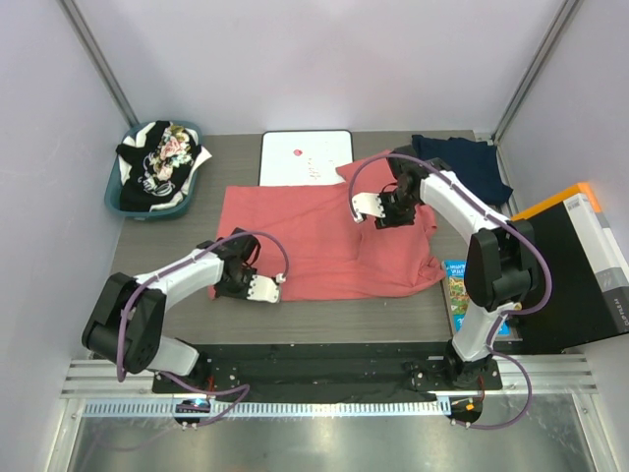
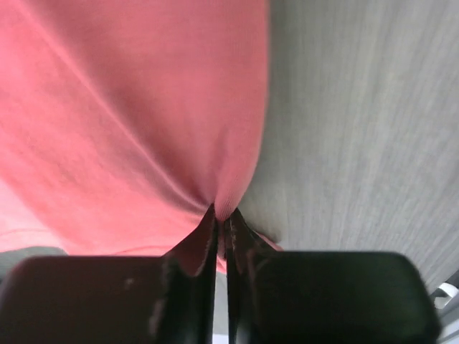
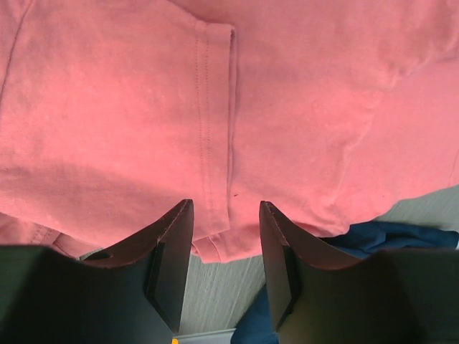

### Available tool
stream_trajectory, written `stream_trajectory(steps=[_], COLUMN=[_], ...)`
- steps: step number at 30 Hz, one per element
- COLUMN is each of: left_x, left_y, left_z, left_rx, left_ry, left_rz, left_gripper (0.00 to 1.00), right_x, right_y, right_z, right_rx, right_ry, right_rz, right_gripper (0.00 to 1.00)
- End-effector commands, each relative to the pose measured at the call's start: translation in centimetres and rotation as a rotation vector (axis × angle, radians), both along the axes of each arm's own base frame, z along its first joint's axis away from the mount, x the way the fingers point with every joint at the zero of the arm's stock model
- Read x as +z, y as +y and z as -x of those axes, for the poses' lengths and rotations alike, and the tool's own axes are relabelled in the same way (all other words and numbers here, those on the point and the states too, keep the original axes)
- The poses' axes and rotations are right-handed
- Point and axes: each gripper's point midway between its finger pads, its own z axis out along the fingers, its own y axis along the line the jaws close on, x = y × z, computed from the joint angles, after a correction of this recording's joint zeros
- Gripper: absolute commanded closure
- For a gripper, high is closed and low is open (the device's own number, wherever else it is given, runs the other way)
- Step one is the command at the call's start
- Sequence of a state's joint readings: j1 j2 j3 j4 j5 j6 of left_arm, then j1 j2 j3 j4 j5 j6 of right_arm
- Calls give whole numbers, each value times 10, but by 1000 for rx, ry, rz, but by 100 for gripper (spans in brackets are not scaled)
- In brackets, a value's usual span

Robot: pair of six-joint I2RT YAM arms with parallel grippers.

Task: Fold and stack the t-shirts
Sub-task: Fold the flattened tshirt in 1/3 of the way

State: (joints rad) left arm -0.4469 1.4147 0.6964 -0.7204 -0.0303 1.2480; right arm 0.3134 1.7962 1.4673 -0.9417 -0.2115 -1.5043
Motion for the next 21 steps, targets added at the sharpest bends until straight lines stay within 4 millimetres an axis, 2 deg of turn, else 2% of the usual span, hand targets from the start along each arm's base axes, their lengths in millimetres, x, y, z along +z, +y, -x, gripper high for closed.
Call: stream_trajectory(steps=[1,3,4,5,6,7,9,15,16,17,18,19,20,21], left_x=[-21,-17,-14,-10,-6,-2,5,15,18,19,21,28,33,41], left_y=[9,14,19,22,27,29,37,38,36,34,32,28,26,25], left_z=[15,19,33,36,49,51,70,88,84,81,75,63,56,50], left_rx=[0,-8,-10,-29,-32,-34,-47,-65,-67,-59,-44,-41,-17,4], left_ry=[108,148,211,235,291,310,407,520,513,502,481,446,432,417], left_rz=[-7,-18,-34,-43,-65,-70,-99,-105,-98,-92,-88,-78,-54,-45], left_gripper=[100,100,100,100,100,100,100,100,95,81,50,43,39,25], right_x=[16,19,19,21,23,22,25,28,28,25,25,26,36,29], right_y=[9,10,10,10,9,7,6,7,7,8,9,11,13,14], right_z=[-17,-21,-23,-27,-28,-31,-35,-47,-49,-53,-56,-60,-72,-79], right_rx=[-24,-28,-31,-31,-35,-40,-46,-94,-109,-148,-170,-204,-293,-339], right_ry=[-51,-62,-62,-74,-78,-80,-90,-118,-120,-116,-114,-113,-129,-111], right_rz=[-36,-42,-41,-45,-49,-48,-50,-74,-81,-92,-105,-131,-185,-203], right_gripper=[53,53,53,53,53,53,53,53,53,52,52,51,50,50])
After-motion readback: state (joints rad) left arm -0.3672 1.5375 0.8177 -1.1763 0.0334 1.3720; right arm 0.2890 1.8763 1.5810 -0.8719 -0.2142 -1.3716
